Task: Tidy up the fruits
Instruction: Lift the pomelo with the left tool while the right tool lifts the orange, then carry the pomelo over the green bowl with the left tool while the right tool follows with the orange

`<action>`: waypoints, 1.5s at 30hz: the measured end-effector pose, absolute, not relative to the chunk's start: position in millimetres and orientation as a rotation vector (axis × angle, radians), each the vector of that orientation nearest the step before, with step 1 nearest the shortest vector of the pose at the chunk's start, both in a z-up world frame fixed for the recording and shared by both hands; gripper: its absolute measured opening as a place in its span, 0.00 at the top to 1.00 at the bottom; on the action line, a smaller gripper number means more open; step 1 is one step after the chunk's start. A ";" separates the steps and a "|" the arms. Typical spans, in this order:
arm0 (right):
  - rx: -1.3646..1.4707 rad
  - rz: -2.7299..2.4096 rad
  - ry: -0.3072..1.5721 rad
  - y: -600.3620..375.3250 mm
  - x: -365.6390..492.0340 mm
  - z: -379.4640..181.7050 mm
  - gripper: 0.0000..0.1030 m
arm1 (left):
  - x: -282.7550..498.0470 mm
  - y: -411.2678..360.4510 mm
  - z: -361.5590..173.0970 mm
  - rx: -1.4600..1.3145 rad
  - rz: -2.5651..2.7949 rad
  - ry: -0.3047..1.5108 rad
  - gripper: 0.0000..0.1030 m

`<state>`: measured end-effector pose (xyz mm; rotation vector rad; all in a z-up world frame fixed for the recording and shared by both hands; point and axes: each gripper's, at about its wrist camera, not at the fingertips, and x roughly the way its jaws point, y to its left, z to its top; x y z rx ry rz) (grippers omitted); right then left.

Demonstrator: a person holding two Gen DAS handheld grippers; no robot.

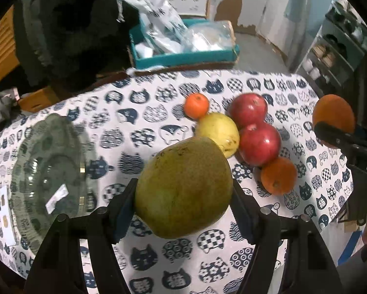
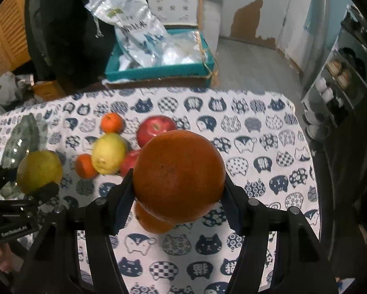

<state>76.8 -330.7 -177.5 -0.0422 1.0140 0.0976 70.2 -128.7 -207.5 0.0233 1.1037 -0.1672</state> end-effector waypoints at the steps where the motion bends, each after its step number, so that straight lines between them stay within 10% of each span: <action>1: -0.042 0.104 1.006 -327.3 76.2 -173.6 0.37 | 68.7 -123.4 -203.2 0.020 -0.160 1.095 0.30; 45: -0.125 0.446 0.835 -113.3 77.2 -91.5 0.37 | 23.9 65.3 -120.1 -0.131 0.112 0.868 0.29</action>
